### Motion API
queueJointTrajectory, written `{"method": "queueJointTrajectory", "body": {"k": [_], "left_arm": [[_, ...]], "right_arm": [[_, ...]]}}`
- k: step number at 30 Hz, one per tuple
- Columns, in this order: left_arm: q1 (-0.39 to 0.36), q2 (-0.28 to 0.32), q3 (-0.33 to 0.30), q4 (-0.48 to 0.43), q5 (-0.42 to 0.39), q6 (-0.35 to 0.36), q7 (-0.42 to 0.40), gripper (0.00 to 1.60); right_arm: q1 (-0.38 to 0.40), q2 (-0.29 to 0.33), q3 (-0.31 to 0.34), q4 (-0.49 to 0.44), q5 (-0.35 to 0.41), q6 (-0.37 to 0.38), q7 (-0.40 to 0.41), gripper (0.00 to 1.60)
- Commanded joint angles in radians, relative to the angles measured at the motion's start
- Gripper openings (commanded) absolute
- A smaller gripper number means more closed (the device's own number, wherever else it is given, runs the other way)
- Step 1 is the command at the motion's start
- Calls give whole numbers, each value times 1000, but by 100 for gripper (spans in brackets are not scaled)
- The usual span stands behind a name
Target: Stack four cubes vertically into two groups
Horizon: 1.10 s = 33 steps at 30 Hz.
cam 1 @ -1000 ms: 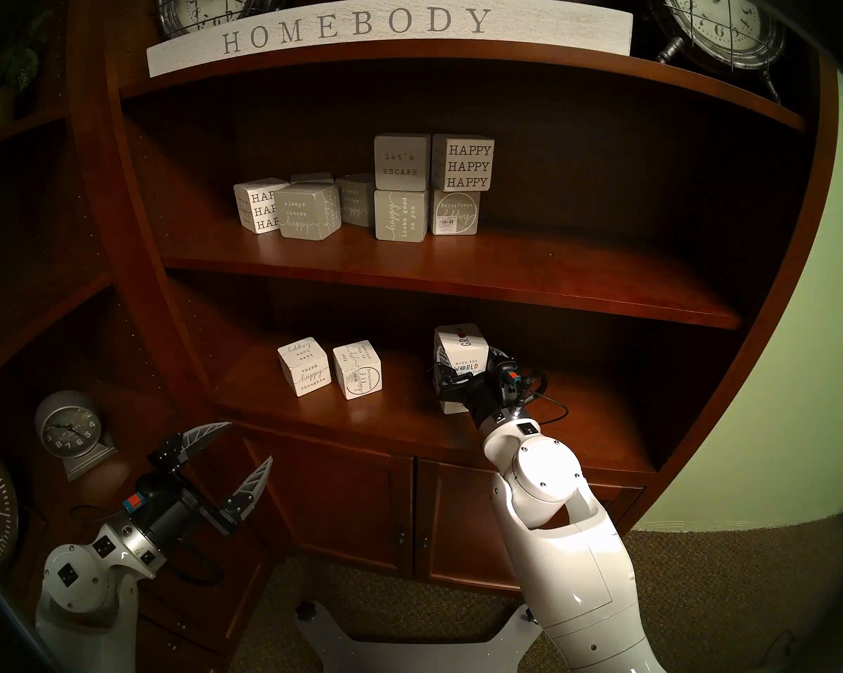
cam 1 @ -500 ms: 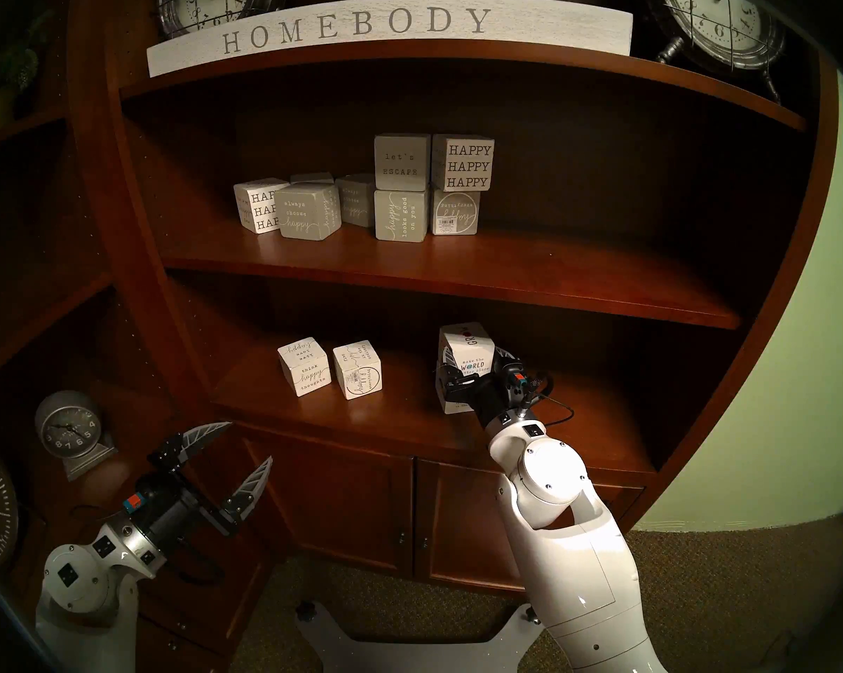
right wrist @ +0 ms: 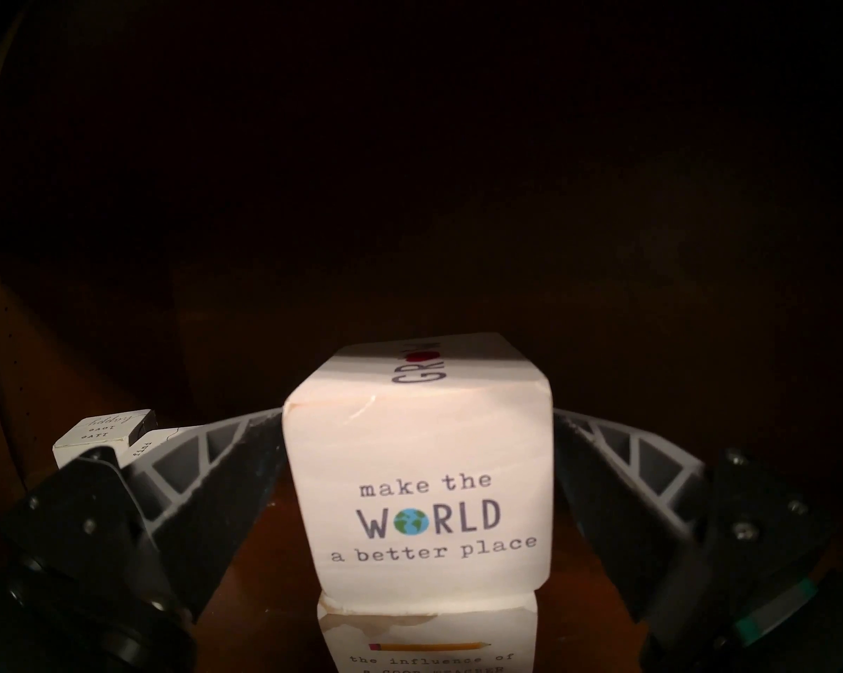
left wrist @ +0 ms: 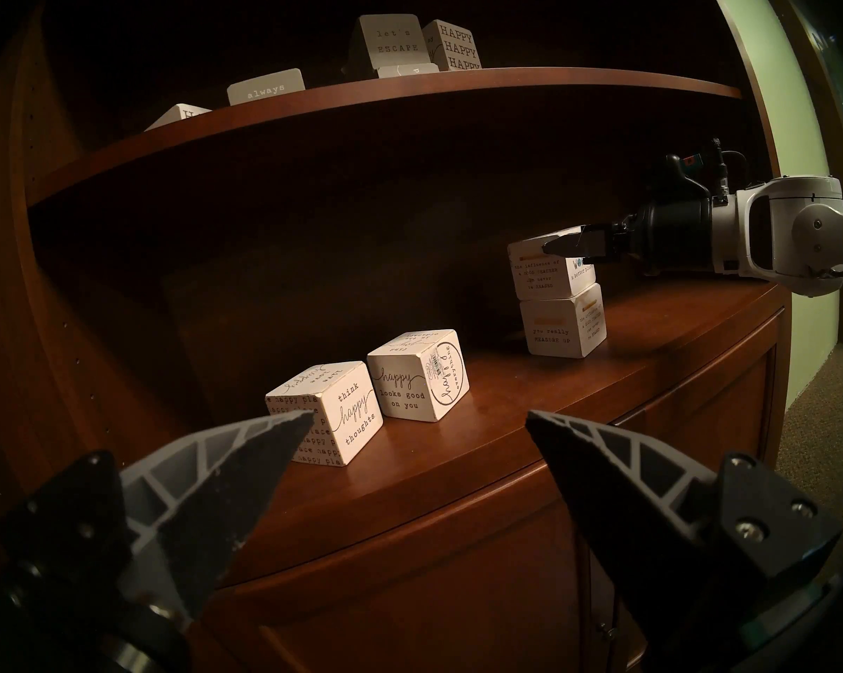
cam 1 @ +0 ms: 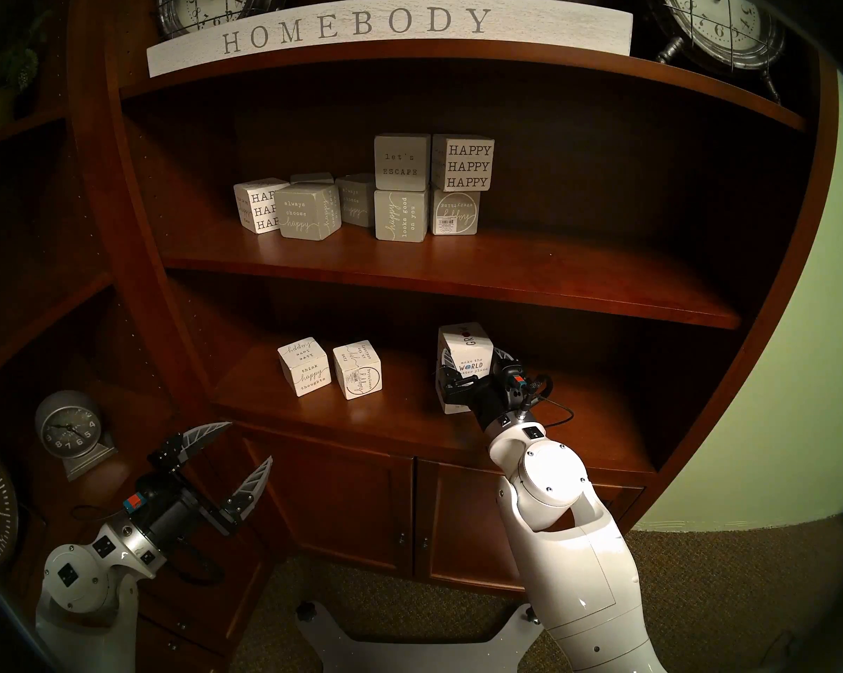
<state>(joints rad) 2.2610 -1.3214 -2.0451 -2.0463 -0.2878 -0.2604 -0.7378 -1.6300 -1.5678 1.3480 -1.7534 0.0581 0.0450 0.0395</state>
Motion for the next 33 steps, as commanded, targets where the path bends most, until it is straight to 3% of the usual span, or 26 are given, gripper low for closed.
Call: {"method": "queueJointTrajectory", "body": {"k": [1, 17, 33], "left_arm": [[0, 0, 0, -16, -1, -1, -1, 160], [0, 0, 0, -16, -1, -1, -1, 160], [0, 0, 0, -15, -1, -1, -1, 160]], "right_arm": [[-10, -2, -11, -40, 0, -6, -8, 160], [-17, 5, -8, -34, -18, -52, -11, 160], [-45, 3, -7, -90, -37, -90, -12, 160]]}}
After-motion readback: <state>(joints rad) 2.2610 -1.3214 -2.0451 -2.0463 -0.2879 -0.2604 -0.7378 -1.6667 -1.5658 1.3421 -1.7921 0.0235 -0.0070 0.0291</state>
